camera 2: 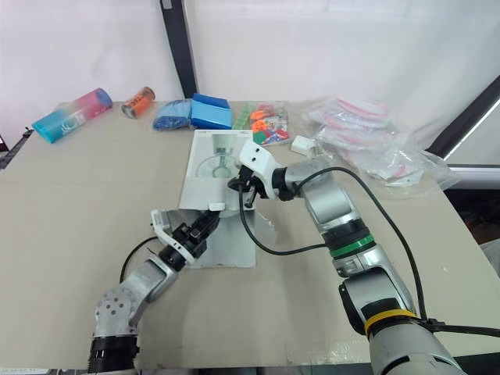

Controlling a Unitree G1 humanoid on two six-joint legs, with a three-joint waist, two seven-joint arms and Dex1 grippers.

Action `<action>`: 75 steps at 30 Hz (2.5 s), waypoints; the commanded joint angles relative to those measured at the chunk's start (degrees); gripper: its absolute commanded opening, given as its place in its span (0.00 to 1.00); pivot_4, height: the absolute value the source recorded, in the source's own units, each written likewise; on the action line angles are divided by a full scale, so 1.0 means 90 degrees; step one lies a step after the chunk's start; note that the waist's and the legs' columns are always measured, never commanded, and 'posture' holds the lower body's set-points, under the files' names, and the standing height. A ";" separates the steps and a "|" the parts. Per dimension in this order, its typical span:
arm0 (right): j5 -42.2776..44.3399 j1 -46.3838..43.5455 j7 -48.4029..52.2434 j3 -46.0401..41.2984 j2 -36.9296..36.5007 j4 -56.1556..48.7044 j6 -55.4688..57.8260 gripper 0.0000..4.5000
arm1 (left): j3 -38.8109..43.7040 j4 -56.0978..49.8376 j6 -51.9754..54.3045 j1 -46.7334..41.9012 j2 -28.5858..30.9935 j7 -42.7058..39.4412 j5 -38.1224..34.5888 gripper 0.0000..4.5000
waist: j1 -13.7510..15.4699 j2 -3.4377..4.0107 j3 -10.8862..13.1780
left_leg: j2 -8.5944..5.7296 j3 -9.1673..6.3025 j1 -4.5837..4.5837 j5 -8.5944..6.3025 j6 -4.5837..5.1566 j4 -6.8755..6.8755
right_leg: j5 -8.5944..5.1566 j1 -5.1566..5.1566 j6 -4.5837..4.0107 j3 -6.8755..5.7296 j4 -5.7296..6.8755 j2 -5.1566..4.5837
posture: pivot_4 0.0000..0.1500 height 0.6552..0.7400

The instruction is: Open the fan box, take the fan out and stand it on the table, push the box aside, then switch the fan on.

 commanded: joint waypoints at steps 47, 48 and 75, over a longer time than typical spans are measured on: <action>0.0054 -0.0196 0.0058 0.0054 0.0114 -0.0038 -0.0051 0.00 | -0.0087 -0.1175 0.0543 0.1320 0.0875 0.0780 -0.1478 0.34 | 0.0002 0.0001 0.0007 | 0.0003 -0.0003 0.0001 -0.0009 -0.0007 -0.0016 | -0.0016 -0.0003 -0.0010 -0.0002 -0.0008 0.0001 | 1.00 1.00; 0.0054 -0.0204 0.0065 0.0053 0.0111 -0.0037 -0.0052 0.00 | -0.0110 -0.1302 0.0594 0.1534 0.0948 0.0899 -0.1737 0.34 | 0.0002 0.0001 0.0007 | 0.0003 -0.0003 0.0001 -0.0010 -0.0007 -0.0016 | -0.0016 -0.0003 -0.0010 -0.0001 -0.0009 0.0001 | 1.00 1.00; 0.0332 -0.0337 0.0055 -0.0166 0.0357 -0.0285 0.0150 0.00 | 0.0253 -0.2409 0.0565 0.3867 0.3210 -0.1107 -0.2709 0.97 | 0.0001 0.0040 0.0036 | 0.0005 -0.0002 0.0002 -0.0010 -0.0008 -0.0029 | -0.0039 -0.0007 -0.0024 -0.0007 -0.0013 0.0002 | 1.00 1.00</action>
